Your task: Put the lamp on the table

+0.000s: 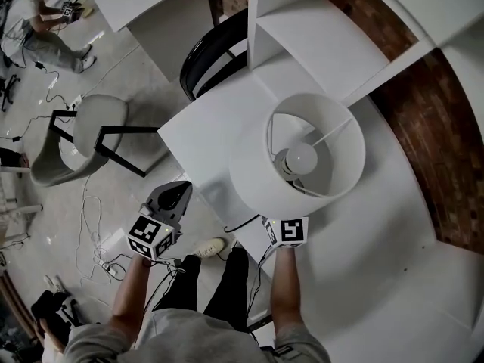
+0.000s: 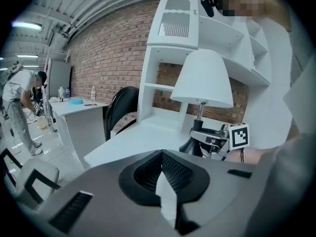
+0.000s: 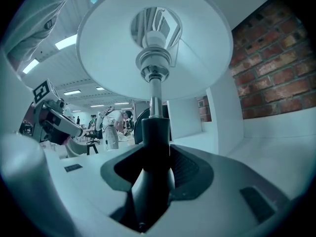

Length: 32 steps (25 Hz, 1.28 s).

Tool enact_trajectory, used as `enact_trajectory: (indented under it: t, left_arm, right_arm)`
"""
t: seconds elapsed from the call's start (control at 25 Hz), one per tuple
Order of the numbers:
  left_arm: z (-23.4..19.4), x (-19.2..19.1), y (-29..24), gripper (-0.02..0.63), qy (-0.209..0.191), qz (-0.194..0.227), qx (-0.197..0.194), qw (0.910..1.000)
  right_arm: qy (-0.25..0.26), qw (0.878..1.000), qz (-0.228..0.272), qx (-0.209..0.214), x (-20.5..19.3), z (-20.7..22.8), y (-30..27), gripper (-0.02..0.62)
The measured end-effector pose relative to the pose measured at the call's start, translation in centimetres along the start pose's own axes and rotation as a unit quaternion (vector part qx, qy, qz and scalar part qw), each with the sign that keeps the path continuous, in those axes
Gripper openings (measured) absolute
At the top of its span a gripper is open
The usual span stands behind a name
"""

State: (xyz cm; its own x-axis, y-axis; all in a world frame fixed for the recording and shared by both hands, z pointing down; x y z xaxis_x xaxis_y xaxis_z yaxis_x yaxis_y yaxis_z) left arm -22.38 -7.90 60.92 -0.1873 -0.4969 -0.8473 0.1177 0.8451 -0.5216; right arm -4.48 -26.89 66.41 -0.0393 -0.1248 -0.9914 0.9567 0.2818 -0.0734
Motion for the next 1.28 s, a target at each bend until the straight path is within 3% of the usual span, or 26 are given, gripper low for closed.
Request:
enact_trajectory:
  t: [0.84,1.04,1.28]
  left_arm:
    - [1.1,-1.4,-0.1,0.005,-0.003,-0.013,-0.017,0.9998]
    - [1.6,-1.0,-0.5,0.005,-0.008,-0.012,-0.027,0.9995]
    - [1.8,-0.3,-0.5,0.005,-0.013,-0.007,-0.034,0.9993]
  right_arm:
    - [0.015,1.000,0.014,-0.002,-1.0,-0.8,0.2,0.173]
    - [-0.010,1.000,0.014,0.008,-0.5,-0.9,0.3,0.175]
    - [-0.003,1.000,0.027,0.002,-0.5,-1.6,1.1,0.227]
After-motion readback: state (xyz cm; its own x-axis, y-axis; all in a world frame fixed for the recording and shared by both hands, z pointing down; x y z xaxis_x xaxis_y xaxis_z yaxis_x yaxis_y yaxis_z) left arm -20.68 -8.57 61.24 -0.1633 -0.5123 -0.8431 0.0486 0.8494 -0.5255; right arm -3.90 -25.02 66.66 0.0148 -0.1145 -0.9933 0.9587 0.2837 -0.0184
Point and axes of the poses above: the fingertips, and each gripper's own axes: y backward along the fingers, z to its right, x out of its top, the point moved 6 cm from there along y, backward along the fingers, and after that the axes turned 8 degrees about x, right-handed, at the moved point
